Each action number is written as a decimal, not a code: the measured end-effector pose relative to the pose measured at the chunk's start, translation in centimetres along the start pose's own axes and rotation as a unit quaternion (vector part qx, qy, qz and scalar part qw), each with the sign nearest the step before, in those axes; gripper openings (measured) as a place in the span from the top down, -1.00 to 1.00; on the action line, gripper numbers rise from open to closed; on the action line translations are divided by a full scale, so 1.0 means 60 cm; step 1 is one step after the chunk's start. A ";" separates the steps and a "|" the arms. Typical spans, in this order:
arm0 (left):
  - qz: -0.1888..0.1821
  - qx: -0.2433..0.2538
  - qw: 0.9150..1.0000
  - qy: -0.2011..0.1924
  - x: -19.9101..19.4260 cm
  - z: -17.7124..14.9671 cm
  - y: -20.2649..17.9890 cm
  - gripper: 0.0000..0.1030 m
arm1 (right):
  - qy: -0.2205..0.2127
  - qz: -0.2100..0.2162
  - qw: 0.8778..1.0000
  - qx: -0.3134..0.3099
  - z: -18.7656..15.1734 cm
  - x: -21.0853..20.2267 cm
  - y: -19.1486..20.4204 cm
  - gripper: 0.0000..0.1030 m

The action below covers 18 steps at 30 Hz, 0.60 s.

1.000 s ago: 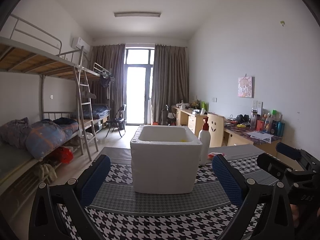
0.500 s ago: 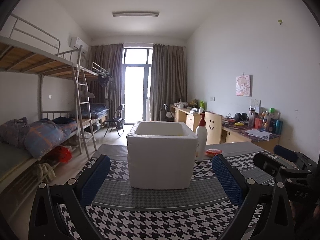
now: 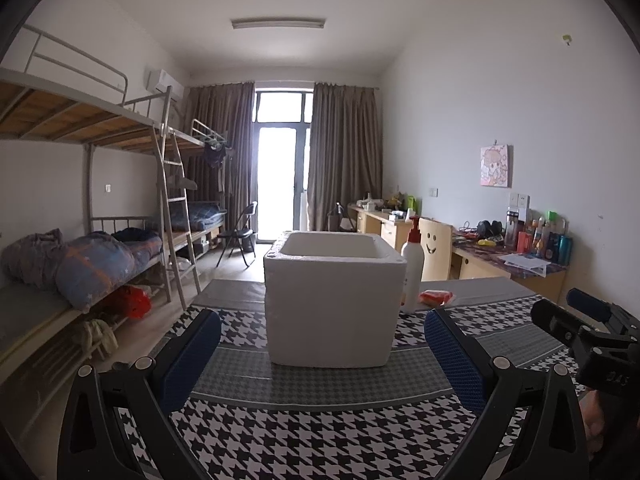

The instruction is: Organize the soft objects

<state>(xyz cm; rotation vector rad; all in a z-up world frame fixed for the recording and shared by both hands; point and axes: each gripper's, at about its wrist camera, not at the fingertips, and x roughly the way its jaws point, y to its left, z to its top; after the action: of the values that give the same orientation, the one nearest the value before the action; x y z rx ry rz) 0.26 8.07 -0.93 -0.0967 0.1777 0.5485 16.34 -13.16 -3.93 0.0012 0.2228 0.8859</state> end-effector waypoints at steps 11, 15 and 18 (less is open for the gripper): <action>0.005 0.005 1.000 0.002 -0.004 -0.006 0.005 -0.98 | 0.000 -0.003 1.000 0.001 -0.003 -0.001 0.000 -0.99; 0.005 0.005 1.000 0.003 -0.003 -0.007 0.006 -0.98 | -0.002 -0.006 1.000 0.002 -0.003 -0.003 -0.002 -0.99; 0.005 0.007 1.000 0.005 -0.002 -0.009 0.007 -0.98 | 0.001 -0.005 1.000 0.003 -0.005 -0.001 -0.003 -0.99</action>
<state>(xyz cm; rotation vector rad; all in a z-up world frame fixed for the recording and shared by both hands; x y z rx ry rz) -0.15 8.27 -1.44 -0.0845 0.1911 0.5572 16.38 -13.37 -4.24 0.0057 0.2266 0.8753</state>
